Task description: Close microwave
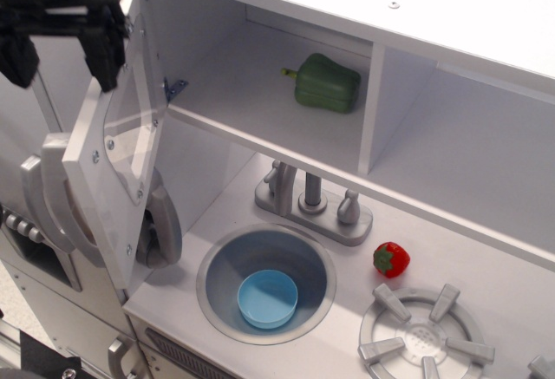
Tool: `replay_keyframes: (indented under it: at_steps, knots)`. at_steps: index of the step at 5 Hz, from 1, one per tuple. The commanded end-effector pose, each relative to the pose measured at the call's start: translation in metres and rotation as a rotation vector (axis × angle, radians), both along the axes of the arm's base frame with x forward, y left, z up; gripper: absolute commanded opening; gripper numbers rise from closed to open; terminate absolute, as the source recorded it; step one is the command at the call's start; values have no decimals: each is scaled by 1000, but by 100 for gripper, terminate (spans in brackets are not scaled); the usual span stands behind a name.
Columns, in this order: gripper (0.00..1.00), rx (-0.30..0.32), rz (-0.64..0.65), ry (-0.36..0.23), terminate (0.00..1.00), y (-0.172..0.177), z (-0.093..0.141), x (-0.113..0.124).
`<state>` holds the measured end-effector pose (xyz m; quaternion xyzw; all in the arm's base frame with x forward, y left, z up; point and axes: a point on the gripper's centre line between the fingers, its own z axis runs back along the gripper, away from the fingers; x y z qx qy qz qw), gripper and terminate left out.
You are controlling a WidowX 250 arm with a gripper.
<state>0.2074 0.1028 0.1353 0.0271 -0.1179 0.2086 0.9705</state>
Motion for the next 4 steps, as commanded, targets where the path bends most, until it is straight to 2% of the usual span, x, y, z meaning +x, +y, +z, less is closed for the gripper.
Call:
replay_keyframes:
  at_steps: [1,2,3,4]
  knots:
    - [100,-22,36,-36,0,-13,-16,26]
    - [100,-22,60,-18,0,-33,-20,45]
    - [100,-46,69,-43,0,-63,-17,68]
    - [100,-108,60,-28,0,-93,-6,81]
